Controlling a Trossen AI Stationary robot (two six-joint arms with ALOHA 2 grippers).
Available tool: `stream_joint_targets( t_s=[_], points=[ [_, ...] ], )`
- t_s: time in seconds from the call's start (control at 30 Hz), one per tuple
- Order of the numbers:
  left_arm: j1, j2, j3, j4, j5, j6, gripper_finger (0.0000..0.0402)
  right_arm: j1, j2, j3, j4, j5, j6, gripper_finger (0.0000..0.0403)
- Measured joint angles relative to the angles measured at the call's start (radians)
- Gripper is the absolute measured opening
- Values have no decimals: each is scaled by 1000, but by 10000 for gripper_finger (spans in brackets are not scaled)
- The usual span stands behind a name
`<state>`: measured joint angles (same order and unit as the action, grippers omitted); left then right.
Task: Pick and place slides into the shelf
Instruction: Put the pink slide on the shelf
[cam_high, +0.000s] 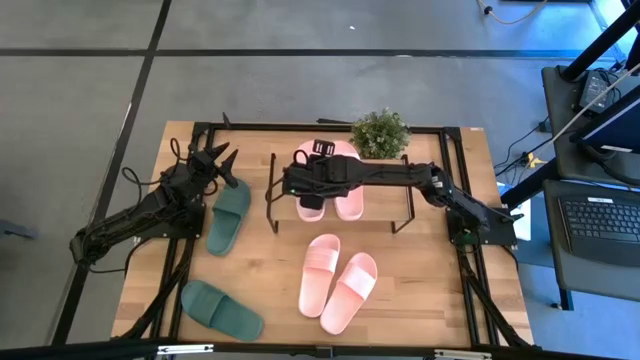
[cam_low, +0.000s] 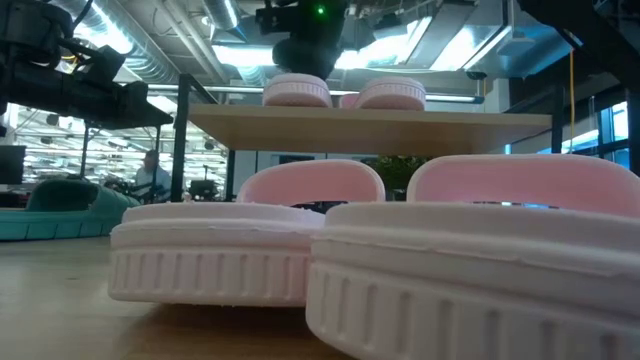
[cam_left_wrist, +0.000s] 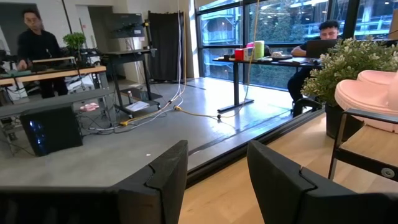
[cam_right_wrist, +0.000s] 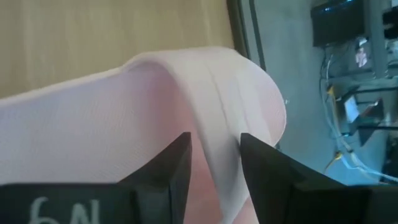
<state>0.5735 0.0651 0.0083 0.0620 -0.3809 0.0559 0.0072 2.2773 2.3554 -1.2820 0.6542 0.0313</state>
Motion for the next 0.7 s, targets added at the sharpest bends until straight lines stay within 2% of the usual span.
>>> stream_joint_targets(
  t_s=[0.2, 0.7],
  points=[
    [0, 0, 0, 0, 0, 0, 159, -1, -2, 0, 0, -2, 94, 138],
    [0, 0, 0, 0, 0, -1, 159, 6, -2, 0, -17, -2, 91, 138]
  ],
)
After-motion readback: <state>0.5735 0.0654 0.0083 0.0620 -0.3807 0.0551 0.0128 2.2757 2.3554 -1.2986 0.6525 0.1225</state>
